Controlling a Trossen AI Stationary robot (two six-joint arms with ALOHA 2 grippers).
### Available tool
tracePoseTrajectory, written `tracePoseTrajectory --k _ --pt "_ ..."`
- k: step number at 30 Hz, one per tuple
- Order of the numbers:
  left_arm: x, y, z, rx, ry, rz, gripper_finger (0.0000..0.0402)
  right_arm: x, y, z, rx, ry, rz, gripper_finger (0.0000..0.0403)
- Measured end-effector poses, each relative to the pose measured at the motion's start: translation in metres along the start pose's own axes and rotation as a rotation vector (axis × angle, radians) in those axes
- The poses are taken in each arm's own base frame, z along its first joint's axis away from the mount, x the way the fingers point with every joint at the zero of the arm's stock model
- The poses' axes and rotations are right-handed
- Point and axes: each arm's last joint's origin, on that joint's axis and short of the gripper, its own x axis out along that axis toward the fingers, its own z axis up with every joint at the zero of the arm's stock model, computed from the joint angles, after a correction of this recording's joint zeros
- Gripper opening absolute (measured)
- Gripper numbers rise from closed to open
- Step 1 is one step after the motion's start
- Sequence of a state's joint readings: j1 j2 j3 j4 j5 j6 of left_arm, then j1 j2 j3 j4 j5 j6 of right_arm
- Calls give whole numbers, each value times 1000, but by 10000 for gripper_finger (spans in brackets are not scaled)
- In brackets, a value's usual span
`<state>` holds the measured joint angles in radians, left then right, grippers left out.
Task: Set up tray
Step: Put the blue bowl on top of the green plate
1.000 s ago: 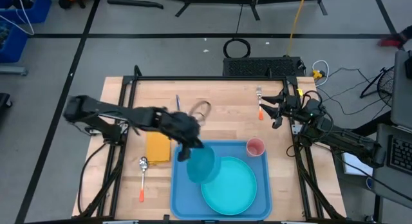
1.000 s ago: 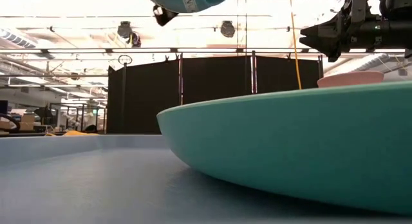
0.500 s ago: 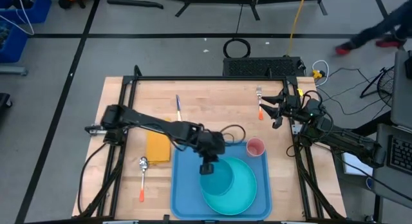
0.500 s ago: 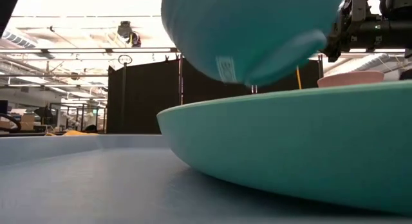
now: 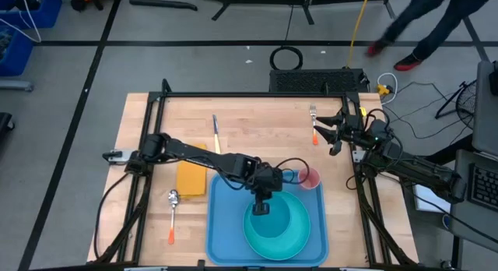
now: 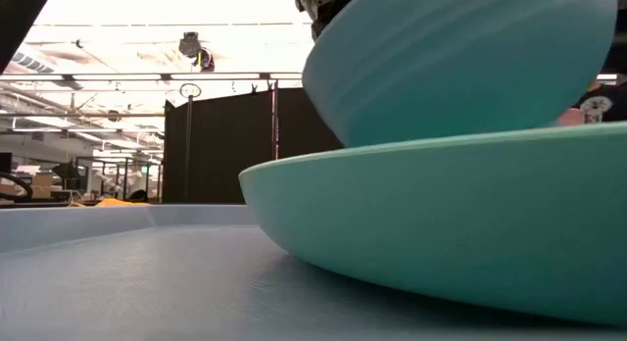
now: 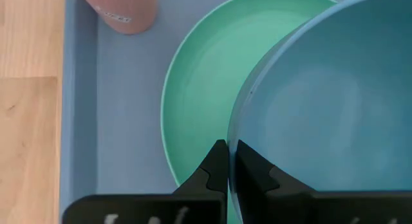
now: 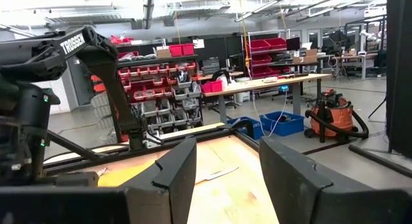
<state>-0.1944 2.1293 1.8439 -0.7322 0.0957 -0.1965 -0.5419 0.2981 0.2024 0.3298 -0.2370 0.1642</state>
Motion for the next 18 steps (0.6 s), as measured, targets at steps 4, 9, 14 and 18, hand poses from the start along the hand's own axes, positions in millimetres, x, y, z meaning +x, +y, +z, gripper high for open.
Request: tracePoseTrajectory --k 4,9,14,18 --pt "5 1 -2 -17 18 4 8 0 0 0 0 1 -1 160" --pt "5 -4 -3 -27 18 11 8 0 0 0 1 3 -3 160" --pt "10 -4 -4 -41 33 7 8 0 0 0 1 4 -6 160" --pt "22 -3 -7 -43 62 -44 8 0 -1 0 9 0 -32 160"
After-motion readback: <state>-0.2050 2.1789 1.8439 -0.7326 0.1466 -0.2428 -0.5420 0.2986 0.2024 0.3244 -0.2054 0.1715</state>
